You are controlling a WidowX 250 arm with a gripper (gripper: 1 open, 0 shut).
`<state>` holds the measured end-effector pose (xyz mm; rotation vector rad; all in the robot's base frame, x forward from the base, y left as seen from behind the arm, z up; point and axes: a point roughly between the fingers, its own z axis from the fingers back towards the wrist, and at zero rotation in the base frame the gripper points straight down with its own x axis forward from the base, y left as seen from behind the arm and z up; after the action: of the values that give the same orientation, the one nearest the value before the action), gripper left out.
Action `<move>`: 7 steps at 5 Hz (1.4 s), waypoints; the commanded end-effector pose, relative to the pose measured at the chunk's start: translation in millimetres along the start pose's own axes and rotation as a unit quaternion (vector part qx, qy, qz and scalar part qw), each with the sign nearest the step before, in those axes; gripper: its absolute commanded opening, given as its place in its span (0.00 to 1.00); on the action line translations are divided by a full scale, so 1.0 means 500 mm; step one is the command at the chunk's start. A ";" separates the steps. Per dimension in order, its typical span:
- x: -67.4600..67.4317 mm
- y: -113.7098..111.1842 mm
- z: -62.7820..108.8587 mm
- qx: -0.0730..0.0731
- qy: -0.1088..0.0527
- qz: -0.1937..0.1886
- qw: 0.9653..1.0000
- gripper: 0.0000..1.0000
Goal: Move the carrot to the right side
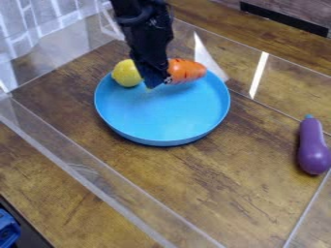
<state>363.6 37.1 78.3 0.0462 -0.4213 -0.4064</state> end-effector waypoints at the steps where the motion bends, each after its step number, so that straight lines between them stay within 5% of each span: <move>1: 0.071 -0.024 0.078 0.019 -0.050 -0.036 0.998 0.00; 4: 0.144 -0.073 0.124 0.024 -0.058 -0.076 0.995 0.00; 5: 0.145 -0.059 0.125 0.023 -0.057 -0.088 0.994 1.00; 7: 0.142 -0.067 0.105 0.011 -0.057 -0.106 0.993 1.00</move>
<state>385.9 -22.0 133.4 0.0770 -0.4877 -0.6246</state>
